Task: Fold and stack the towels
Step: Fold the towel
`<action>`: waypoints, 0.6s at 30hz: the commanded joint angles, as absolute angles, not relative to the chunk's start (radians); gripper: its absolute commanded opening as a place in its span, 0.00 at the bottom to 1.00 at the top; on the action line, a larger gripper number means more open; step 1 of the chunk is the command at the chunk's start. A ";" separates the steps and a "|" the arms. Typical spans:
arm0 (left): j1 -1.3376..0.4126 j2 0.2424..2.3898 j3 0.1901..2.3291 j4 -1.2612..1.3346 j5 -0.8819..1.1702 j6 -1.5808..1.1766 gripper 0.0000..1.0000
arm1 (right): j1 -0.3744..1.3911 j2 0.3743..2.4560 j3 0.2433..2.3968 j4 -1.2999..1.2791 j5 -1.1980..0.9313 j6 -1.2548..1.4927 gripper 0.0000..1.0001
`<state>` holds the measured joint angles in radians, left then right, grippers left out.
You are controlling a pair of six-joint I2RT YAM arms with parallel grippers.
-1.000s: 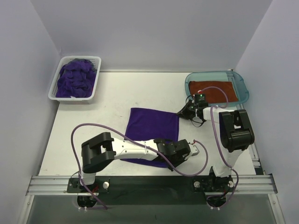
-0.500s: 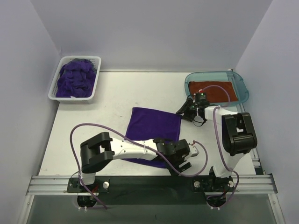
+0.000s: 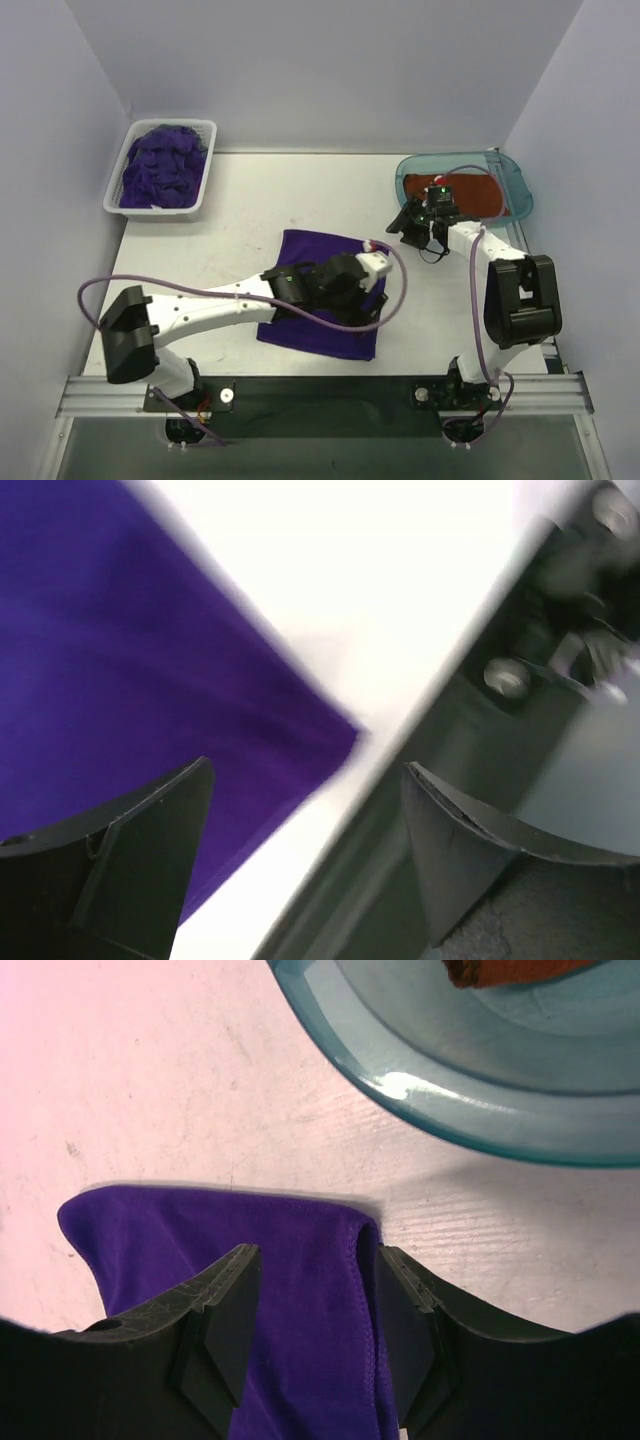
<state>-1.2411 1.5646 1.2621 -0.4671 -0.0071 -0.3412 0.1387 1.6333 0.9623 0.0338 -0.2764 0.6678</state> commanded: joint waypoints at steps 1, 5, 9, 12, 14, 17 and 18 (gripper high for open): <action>-1.097 1.465 1.079 -0.402 -0.081 -0.439 0.87 | 0.108 1.664 1.031 0.005 -0.235 0.606 0.49; -0.941 1.391 0.904 -0.339 -0.075 -0.509 0.86 | 0.080 1.735 1.112 0.005 -0.206 0.565 0.49; -0.833 1.368 0.822 -0.325 -0.032 -0.548 0.86 | 0.057 1.761 1.169 -0.031 -0.178 0.532 0.49; -0.789 1.377 0.792 -0.337 -0.011 -0.577 0.83 | 0.063 1.740 1.180 -0.043 -0.204 0.515 0.50; -0.763 1.382 0.775 -0.359 0.000 -0.600 0.82 | 0.072 1.704 1.169 -0.041 -0.247 0.500 0.50; -0.755 1.382 0.735 -0.397 0.028 -0.658 0.79 | 0.109 1.658 1.131 -0.054 -0.279 0.465 0.50; -0.755 1.382 0.724 -0.411 0.034 -0.695 0.78 | 0.118 1.651 1.123 -0.060 -0.285 0.428 0.50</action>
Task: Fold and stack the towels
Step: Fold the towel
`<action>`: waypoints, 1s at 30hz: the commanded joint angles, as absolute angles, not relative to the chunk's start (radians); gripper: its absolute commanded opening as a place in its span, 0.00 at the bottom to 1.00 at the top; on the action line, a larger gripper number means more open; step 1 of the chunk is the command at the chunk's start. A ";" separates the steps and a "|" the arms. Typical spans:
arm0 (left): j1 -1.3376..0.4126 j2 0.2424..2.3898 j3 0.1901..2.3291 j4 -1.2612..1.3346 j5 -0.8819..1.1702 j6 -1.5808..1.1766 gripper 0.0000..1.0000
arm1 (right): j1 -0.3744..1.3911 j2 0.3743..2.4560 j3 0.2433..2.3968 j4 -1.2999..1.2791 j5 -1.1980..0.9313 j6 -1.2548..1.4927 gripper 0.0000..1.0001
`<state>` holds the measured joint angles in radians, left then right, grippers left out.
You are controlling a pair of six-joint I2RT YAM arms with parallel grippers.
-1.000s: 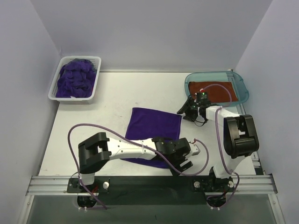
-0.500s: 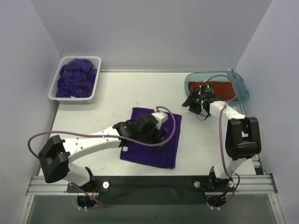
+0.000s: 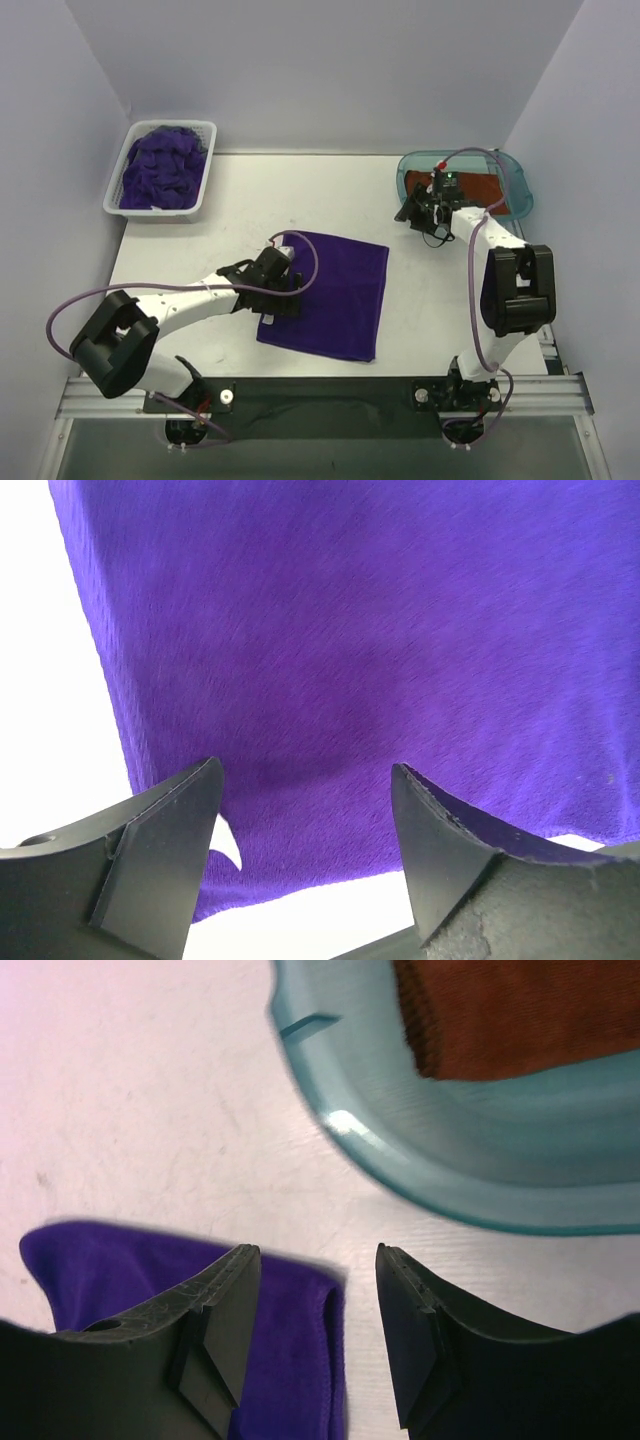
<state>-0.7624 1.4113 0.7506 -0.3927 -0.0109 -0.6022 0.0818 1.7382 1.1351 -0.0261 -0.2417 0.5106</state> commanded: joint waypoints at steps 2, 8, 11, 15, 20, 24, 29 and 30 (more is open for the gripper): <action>-0.755 1.382 0.690 -0.451 0.052 -0.727 0.78 | 0.152 1.637 1.103 -0.092 -0.284 0.390 0.50; -0.769 1.244 0.597 -0.500 0.100 -0.827 0.79 | 0.239 1.647 1.130 -0.192 -0.229 0.273 0.50; -0.769 1.152 0.621 -0.525 0.072 -0.818 0.82 | 0.259 1.710 1.181 -0.262 -0.229 0.213 0.50; -0.738 1.141 0.731 -0.558 0.008 -0.720 0.84 | 0.270 1.781 1.258 -0.310 -0.262 0.160 0.50; -0.561 1.253 0.848 -0.522 -0.002 -0.527 0.84 | 0.290 1.850 1.316 -0.325 -0.311 0.108 0.49; -0.436 1.443 0.968 -0.482 0.043 -0.388 0.84 | 0.305 1.905 1.364 -0.356 -0.316 0.091 0.49; -0.350 1.630 1.146 -0.482 0.099 -0.289 0.82 | 0.311 1.947 1.382 -0.377 -0.315 0.080 0.49; -0.339 1.678 1.164 -0.479 0.101 -0.279 0.81 | 0.311 1.950 1.384 -0.379 -0.314 0.077 0.49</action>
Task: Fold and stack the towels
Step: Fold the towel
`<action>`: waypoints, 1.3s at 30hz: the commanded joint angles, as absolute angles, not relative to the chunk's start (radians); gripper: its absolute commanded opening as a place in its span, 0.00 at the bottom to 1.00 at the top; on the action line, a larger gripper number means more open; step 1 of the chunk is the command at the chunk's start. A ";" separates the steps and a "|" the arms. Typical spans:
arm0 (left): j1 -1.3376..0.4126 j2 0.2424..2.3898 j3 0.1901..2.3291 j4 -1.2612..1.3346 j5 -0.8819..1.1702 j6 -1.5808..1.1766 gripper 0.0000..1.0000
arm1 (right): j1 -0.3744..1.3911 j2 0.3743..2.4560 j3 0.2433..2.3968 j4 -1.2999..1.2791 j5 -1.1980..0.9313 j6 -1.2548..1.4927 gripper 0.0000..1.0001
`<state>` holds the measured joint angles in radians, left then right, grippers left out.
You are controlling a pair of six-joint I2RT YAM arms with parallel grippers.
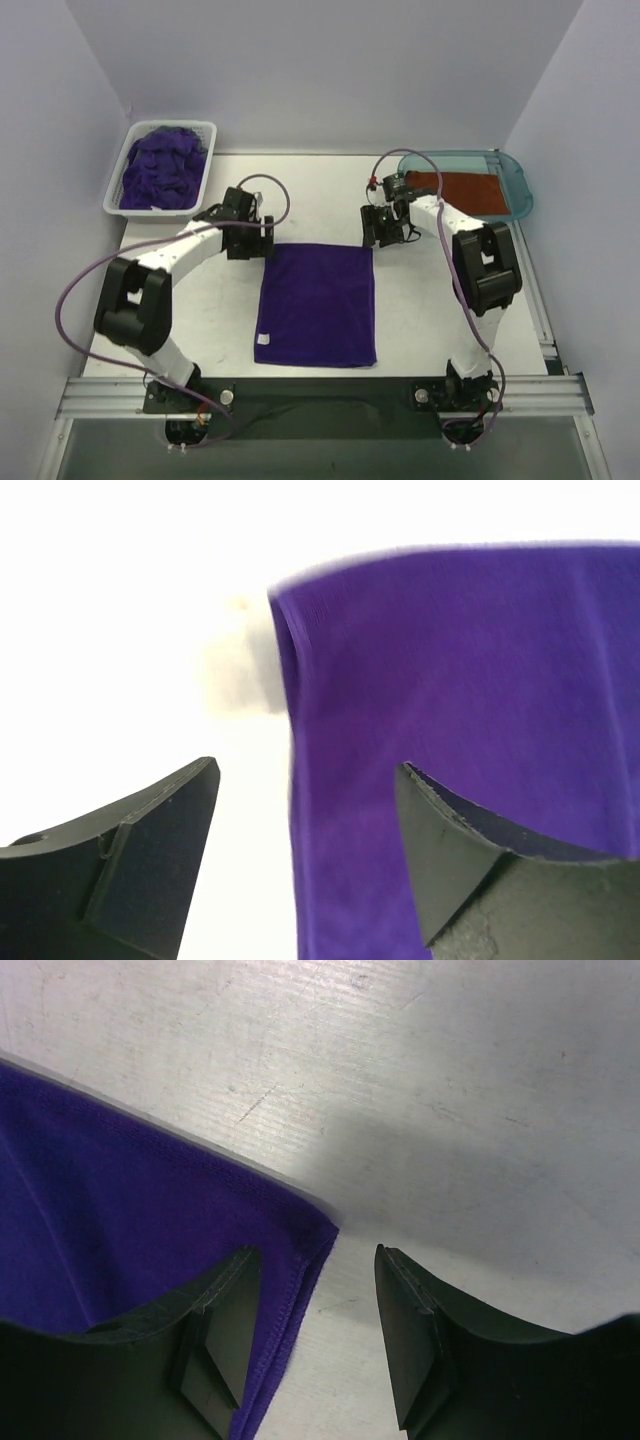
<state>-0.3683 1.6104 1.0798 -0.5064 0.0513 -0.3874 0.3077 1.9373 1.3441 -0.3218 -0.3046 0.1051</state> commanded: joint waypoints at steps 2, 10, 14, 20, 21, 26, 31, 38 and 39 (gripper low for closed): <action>-0.336 1.725 1.219 -0.482 0.101 -0.255 0.79 | 0.314 1.960 1.387 -0.385 -0.308 0.072 0.49; -0.330 1.897 1.319 -0.492 0.068 -0.236 0.71 | 0.330 2.006 1.410 -0.399 -0.293 0.060 0.48; -0.328 1.914 1.322 -0.495 0.054 -0.227 0.70 | 0.342 2.034 1.431 -0.413 -0.276 0.048 0.47; -0.328 1.917 1.305 -0.495 0.032 -0.224 0.69 | 0.373 2.068 1.459 -0.456 -0.230 0.040 0.40; -0.328 1.917 1.305 -0.495 0.029 -0.224 0.69 | 0.377 2.071 1.459 -0.460 -0.221 0.038 0.38; -0.328 1.922 1.304 -0.495 0.025 -0.222 0.68 | 0.385 2.072 1.454 -0.486 -0.180 0.043 0.33; -0.328 1.921 1.304 -0.495 0.021 -0.222 0.67 | 0.387 2.094 1.468 -0.524 -0.164 0.038 0.23; -0.327 1.907 1.299 -0.497 0.029 -0.221 0.66 | 0.388 2.105 1.473 -0.546 -0.147 0.032 0.00; -0.327 1.898 1.301 -0.489 0.041 -0.222 0.67 | 0.390 2.105 1.473 -0.548 -0.150 0.026 0.00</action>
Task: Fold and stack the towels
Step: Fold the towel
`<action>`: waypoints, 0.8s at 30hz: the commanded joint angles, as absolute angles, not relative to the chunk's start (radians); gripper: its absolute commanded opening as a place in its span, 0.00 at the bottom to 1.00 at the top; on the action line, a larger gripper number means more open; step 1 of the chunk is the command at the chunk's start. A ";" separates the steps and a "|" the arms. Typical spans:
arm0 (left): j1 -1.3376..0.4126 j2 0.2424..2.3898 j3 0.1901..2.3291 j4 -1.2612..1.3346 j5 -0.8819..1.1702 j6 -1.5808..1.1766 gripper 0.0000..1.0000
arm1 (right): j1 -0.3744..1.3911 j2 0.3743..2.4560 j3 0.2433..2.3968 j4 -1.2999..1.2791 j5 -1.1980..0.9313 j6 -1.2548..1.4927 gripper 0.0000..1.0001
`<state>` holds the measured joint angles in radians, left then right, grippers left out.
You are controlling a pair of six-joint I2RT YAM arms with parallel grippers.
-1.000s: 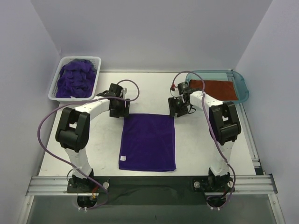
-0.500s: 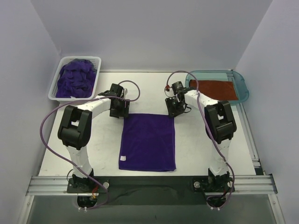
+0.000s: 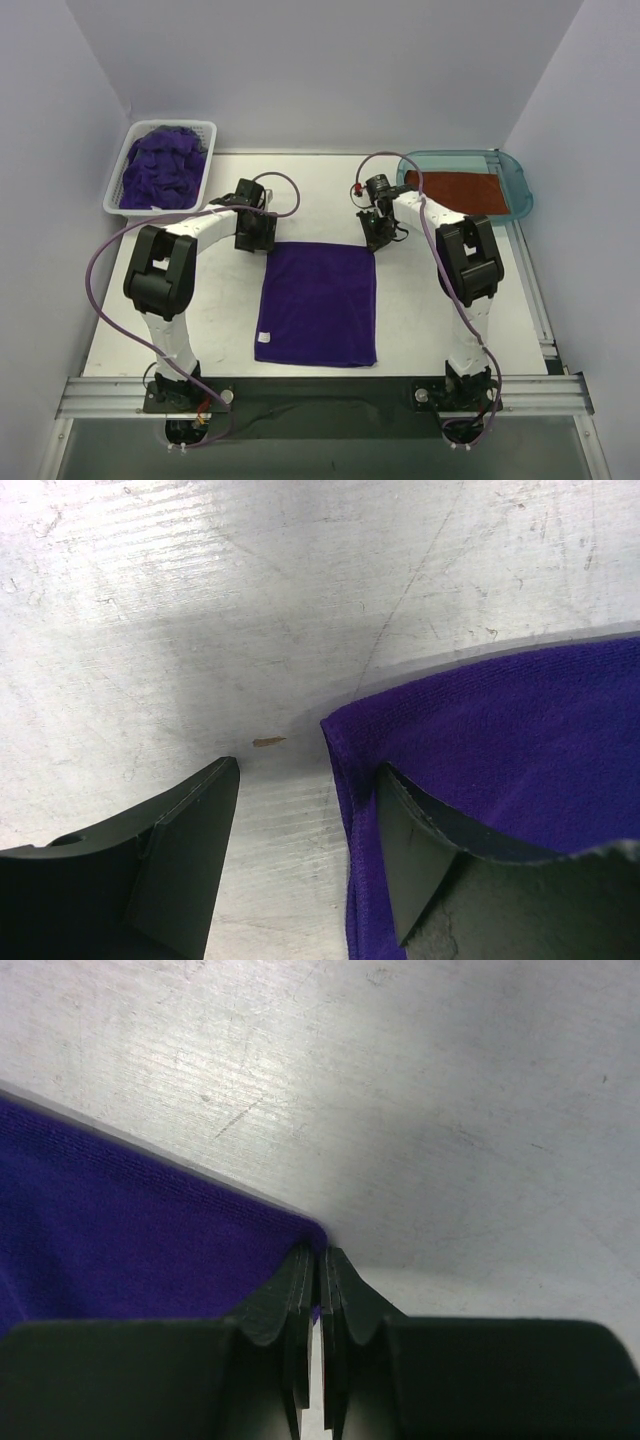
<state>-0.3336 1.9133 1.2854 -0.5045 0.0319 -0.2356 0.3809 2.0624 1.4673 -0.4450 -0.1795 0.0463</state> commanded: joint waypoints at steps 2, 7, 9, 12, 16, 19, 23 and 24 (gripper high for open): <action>-0.325 1.887 1.295 -0.470 0.069 -0.232 0.68 | 0.396 2.103 1.471 -0.549 -0.155 0.021 0.00; -0.318 1.894 1.315 -0.434 0.083 -0.235 0.68 | 0.397 2.100 1.471 -0.548 -0.160 0.015 0.00; -0.318 1.916 1.331 -0.439 0.069 -0.227 0.67 | 0.397 2.092 1.465 -0.548 -0.160 0.011 0.00; -0.322 1.942 1.335 -0.446 0.068 -0.212 0.57 | 0.397 2.091 1.459 -0.546 -0.164 0.009 0.00; -0.357 1.953 1.315 -0.446 0.008 -0.158 0.54 | 0.397 2.089 1.457 -0.548 -0.178 0.008 0.00; -0.385 1.968 1.315 -0.449 -0.032 -0.124 0.54 | 0.397 2.088 1.457 -0.545 -0.198 0.008 0.00; -0.385 1.999 1.327 -0.453 -0.055 -0.107 0.55 | 0.397 2.086 1.454 -0.543 -0.209 0.009 0.00; -0.384 2.003 1.333 -0.454 -0.063 -0.100 0.57 | 0.397 2.085 1.453 -0.542 -0.209 0.009 0.00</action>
